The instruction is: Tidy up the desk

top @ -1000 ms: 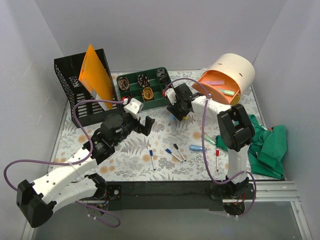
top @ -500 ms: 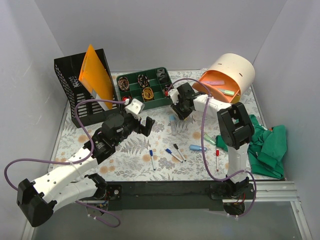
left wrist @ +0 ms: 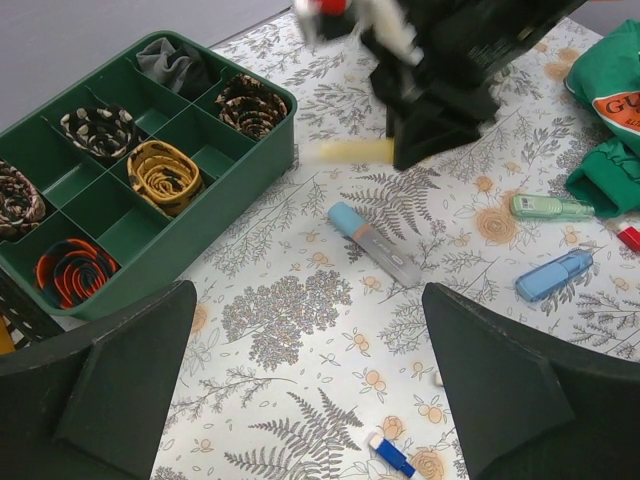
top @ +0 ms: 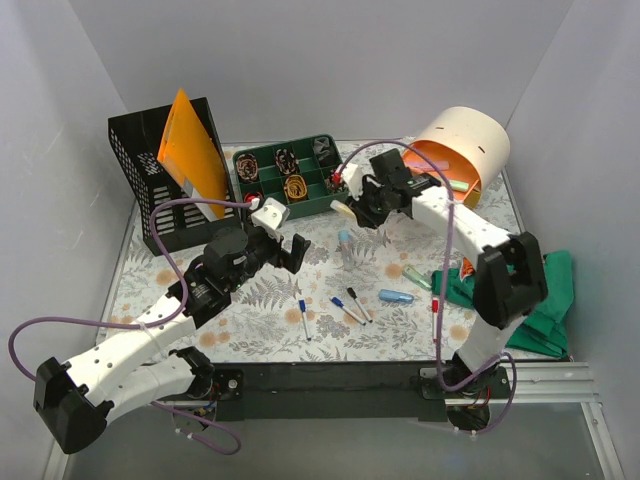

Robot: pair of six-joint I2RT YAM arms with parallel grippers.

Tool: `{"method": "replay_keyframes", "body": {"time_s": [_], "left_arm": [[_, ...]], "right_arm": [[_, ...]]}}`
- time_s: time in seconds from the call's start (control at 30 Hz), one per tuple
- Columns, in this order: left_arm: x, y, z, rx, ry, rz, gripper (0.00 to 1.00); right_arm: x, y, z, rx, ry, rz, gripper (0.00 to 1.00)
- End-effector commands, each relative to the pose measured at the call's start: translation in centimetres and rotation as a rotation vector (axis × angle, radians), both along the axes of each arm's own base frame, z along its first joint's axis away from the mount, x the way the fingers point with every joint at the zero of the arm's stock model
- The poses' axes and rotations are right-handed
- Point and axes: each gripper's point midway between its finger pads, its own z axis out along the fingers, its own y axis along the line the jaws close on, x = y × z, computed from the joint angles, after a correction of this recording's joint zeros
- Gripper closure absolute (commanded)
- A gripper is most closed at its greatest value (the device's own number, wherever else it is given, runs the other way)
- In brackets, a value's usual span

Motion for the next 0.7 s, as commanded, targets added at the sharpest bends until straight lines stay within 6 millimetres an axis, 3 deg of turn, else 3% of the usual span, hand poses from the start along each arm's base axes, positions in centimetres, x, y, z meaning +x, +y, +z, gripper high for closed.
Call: {"method": "replay_keyframes", "body": {"time_s": [0.0, 0.07, 0.13, 0.23, 0.27, 0.33, 0.37, 0.53, 0.67], "left_arm": [[-0.1, 0.0, 0.0, 0.011, -0.002, -0.012, 0.02], [-0.1, -0.1, -0.2, 0.014, 0.001, -0.014, 0.02], [-0.2, -0.1, -0.1, 0.012, 0.001, -0.015, 0.02], [-0.1, -0.2, -0.3, 0.014, 0.007, -0.016, 0.02], [-0.1, -0.2, -0.4, 0.014, 0.009, -0.019, 0.02], [-0.1, -0.3, -0.6, 0.019, 0.013, -0.019, 0.02], [-0.1, -0.3, -0.6, 0.018, 0.014, -0.02, 0.02], [0.1, -0.4, -1.2, 0.031, 0.028, -0.019, 0.02], [0.1, -0.3, -1.1, 0.032, 0.026, -0.016, 0.02]], "right_arm": [[-2.7, 0.7, 9.0, 0.135, -0.16, 0.167, 0.94], [-3.4, 0.4, 10.9, 0.151, -0.193, 0.172, 0.93], [-3.6, -0.5, 14.2, 0.175, -0.267, 0.155, 0.93], [-2.9, -3.4, 18.8, 0.229, -0.354, 0.08, 0.92], [-2.2, -5.5, 20.5, 0.247, -0.393, 0.026, 0.92], [-1.4, -7.8, 22.5, 0.263, -0.439, -0.035, 0.92], [-0.6, -10.1, 23.4, 0.258, -0.473, -0.095, 0.92], [1.4, -15.5, 25.0, 0.238, -0.53, -0.248, 0.9], [3.3, -19.6, 23.6, 0.188, -0.513, -0.335, 0.89]]}}
